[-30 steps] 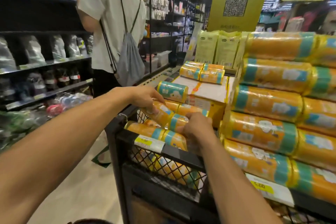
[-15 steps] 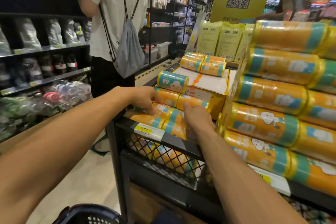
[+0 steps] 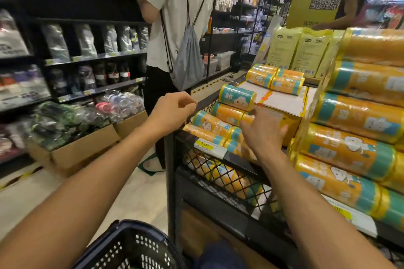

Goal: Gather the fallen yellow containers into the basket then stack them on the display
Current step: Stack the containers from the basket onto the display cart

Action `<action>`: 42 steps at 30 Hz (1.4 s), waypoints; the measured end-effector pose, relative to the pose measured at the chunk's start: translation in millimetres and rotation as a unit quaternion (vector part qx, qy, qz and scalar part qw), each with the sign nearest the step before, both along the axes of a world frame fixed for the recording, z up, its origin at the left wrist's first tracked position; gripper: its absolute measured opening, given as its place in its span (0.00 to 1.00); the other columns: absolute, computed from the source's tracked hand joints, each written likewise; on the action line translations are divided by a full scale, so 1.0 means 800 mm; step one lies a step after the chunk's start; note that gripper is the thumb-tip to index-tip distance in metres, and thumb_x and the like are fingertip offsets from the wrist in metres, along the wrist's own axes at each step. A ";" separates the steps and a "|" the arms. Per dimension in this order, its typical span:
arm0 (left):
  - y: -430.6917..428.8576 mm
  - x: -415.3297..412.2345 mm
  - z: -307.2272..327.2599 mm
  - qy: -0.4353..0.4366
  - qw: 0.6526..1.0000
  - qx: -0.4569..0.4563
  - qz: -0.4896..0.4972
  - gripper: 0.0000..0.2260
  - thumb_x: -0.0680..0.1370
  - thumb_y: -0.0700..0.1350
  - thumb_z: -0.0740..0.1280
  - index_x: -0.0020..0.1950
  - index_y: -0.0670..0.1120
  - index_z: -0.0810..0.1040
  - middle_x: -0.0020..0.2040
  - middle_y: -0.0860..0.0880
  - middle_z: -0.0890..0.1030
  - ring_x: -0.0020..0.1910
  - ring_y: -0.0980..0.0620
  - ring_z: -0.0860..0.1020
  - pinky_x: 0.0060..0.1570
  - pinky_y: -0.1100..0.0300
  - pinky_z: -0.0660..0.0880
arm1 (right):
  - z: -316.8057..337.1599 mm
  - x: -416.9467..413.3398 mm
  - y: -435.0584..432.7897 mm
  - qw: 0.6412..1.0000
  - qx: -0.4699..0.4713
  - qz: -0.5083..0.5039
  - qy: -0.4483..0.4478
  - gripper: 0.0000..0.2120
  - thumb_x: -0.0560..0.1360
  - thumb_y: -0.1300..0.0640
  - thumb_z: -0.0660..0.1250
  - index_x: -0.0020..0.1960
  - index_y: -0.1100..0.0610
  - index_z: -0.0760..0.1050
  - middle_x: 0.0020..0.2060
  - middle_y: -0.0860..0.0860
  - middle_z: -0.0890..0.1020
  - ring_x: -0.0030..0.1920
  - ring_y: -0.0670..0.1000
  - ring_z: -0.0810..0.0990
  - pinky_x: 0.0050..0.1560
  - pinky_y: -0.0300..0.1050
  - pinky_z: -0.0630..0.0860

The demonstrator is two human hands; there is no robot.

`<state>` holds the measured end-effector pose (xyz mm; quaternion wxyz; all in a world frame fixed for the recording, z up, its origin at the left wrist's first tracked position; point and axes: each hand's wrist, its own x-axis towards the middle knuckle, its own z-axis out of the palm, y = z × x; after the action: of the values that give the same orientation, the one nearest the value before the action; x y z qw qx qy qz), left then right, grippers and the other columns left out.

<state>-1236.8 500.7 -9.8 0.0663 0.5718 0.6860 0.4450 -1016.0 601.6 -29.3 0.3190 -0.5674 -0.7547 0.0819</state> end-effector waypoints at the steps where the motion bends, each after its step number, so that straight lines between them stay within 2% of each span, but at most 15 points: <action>1: -0.031 -0.003 -0.007 -0.025 0.999 0.026 0.023 0.05 0.81 0.49 0.69 0.54 0.56 0.83 0.50 0.58 0.84 0.51 0.60 0.82 0.52 0.58 0.78 | 0.008 -0.008 -0.011 0.999 0.043 0.029 0.013 0.18 0.77 0.45 0.70 0.64 0.50 0.77 0.59 0.50 0.81 0.64 0.58 0.77 0.70 0.66 0.67; 5: -0.149 -0.011 -0.055 -0.063 0.987 0.052 0.141 0.05 0.81 0.47 0.68 0.54 0.54 0.83 0.48 0.58 0.84 0.49 0.60 0.81 0.48 0.63 0.75 | 0.015 -0.059 -0.094 0.952 0.036 0.266 0.148 0.18 0.77 0.49 0.73 0.64 0.53 0.77 0.59 0.48 0.82 0.60 0.48 0.79 0.61 0.47 0.75; 8: -0.225 -0.030 -0.132 -0.108 0.969 0.012 0.221 0.06 0.82 0.50 0.68 0.56 0.55 0.83 0.51 0.58 0.84 0.51 0.60 0.80 0.52 0.60 0.77 | -0.037 -0.112 -0.167 0.910 0.009 0.393 0.134 0.15 0.78 0.50 0.71 0.64 0.51 0.76 0.58 0.46 0.82 0.60 0.47 0.78 0.59 0.46 0.76; 11: -0.287 -0.045 -0.235 -0.177 0.931 -0.048 0.317 0.07 0.82 0.52 0.68 0.58 0.54 0.82 0.51 0.55 0.84 0.52 0.55 0.82 0.57 0.51 0.79 | -0.131 -0.157 -0.214 0.888 -0.091 0.441 0.097 0.16 0.78 0.48 0.71 0.65 0.49 0.76 0.60 0.44 0.82 0.62 0.47 0.78 0.61 0.49 0.76; 16: -0.360 -0.038 -0.402 -0.292 0.854 -0.164 0.398 0.08 0.81 0.50 0.69 0.58 0.49 0.80 0.50 0.52 0.83 0.52 0.50 0.82 0.52 0.55 0.75 | -0.303 -0.178 -0.249 0.849 -0.347 0.399 0.009 0.21 0.78 0.47 0.72 0.68 0.50 0.74 0.61 0.47 0.81 0.62 0.49 0.78 0.59 0.46 0.74; 20: -0.387 -0.026 -0.524 -0.377 0.782 -0.255 0.426 0.13 0.81 0.52 0.69 0.60 0.45 0.77 0.51 0.47 0.82 0.52 0.45 0.81 0.48 0.55 0.70 | -0.434 -0.158 -0.268 0.817 -0.451 0.344 -0.098 0.24 0.77 0.43 0.72 0.69 0.50 0.73 0.63 0.48 0.80 0.64 0.53 0.79 0.61 0.49 0.75; 22: -0.394 -0.020 -0.581 -0.402 0.752 -0.296 0.430 0.13 0.81 0.54 0.69 0.57 0.46 0.76 0.52 0.44 0.83 0.55 0.42 0.81 0.49 0.55 0.70 | -0.477 -0.154 -0.274 0.793 -0.487 0.336 -0.148 0.22 0.77 0.43 0.72 0.65 0.51 0.73 0.58 0.49 0.82 0.61 0.54 0.80 0.56 0.48 0.76; 24: -0.401 -0.020 -0.636 -0.417 0.730 -0.329 0.431 0.14 0.80 0.56 0.69 0.57 0.47 0.77 0.53 0.44 0.84 0.56 0.42 0.82 0.51 0.55 0.73 | -0.523 -0.164 -0.275 0.773 -0.506 0.334 -0.188 0.21 0.75 0.42 0.73 0.63 0.50 0.73 0.54 0.49 0.83 0.57 0.54 0.82 0.52 0.49 0.76; 28: -0.421 -0.026 -0.752 -0.460 0.691 -0.363 0.422 0.21 0.78 0.57 0.71 0.64 0.45 0.80 0.60 0.44 0.84 0.60 0.44 0.82 0.57 0.57 0.74 | -0.638 -0.182 -0.279 0.741 -0.527 0.327 -0.257 0.39 0.64 0.30 0.72 0.69 0.49 0.72 0.61 0.49 0.82 0.61 0.57 0.82 0.58 0.53 0.78; 31: -0.417 -0.025 -0.795 -0.498 0.659 -0.349 0.443 0.29 0.74 0.64 0.71 0.64 0.44 0.80 0.60 0.45 0.84 0.62 0.44 0.82 0.64 0.51 0.76 | -0.665 -0.188 -0.290 0.726 -0.546 0.297 -0.293 0.37 0.67 0.36 0.73 0.70 0.51 0.70 0.64 0.54 0.81 0.62 0.60 0.81 0.61 0.55 0.78; 33: -0.407 -0.024 -0.805 -0.509 0.616 -0.367 0.476 0.33 0.75 0.64 0.72 0.68 0.40 0.74 0.62 0.42 0.81 0.62 0.40 0.79 0.61 0.51 0.74 | -0.691 -0.190 -0.294 0.721 -0.557 0.266 -0.314 0.36 0.70 0.38 0.76 0.70 0.53 0.68 0.64 0.55 0.80 0.64 0.60 0.80 0.62 0.55 0.77; 35: -0.392 -0.029 -0.820 -0.508 0.598 -0.379 0.490 0.40 0.74 0.67 0.71 0.71 0.38 0.69 0.65 0.39 0.79 0.64 0.37 0.78 0.60 0.50 0.74 | -0.720 -0.192 -0.294 0.720 -0.548 0.234 -0.356 0.38 0.71 0.37 0.76 0.70 0.55 0.66 0.66 0.57 0.78 0.66 0.61 0.78 0.59 0.53 0.74; 37: -0.383 -0.033 -0.844 -0.513 0.594 -0.377 0.493 0.43 0.74 0.70 0.69 0.73 0.37 0.67 0.67 0.37 0.78 0.65 0.36 0.77 0.62 0.48 0.75 | -0.747 -0.190 -0.300 0.723 -0.535 0.214 -0.381 0.40 0.70 0.36 0.76 0.71 0.56 0.64 0.66 0.58 0.77 0.66 0.62 0.77 0.59 0.55 0.73; 40: -0.367 -0.039 -0.873 -0.506 0.597 -0.376 0.496 0.40 0.72 0.71 0.70 0.67 0.38 0.69 0.62 0.40 0.80 0.63 0.39 0.79 0.55 0.51 0.74 | -0.782 -0.189 -0.311 0.725 -0.537 0.194 -0.385 0.46 0.66 0.32 0.77 0.71 0.58 0.64 0.65 0.58 0.78 0.64 0.63 0.78 0.57 0.55 0.76; 42: -0.364 -0.042 -0.891 -0.495 0.596 -0.386 0.500 0.47 0.67 0.77 0.68 0.67 0.38 0.68 0.63 0.39 0.80 0.62 0.40 0.79 0.59 0.47 0.77 | -0.803 -0.187 -0.319 0.715 -0.548 0.199 -0.385 0.52 0.62 0.30 0.77 0.73 0.60 0.62 0.65 0.59 0.78 0.64 0.63 0.79 0.59 0.57 0.78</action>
<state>-1270.2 209.3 -722.9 0.3772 -0.2480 0.8342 0.3166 -1165.9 346.1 -671.3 -0.3900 -0.4619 -0.7306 0.3174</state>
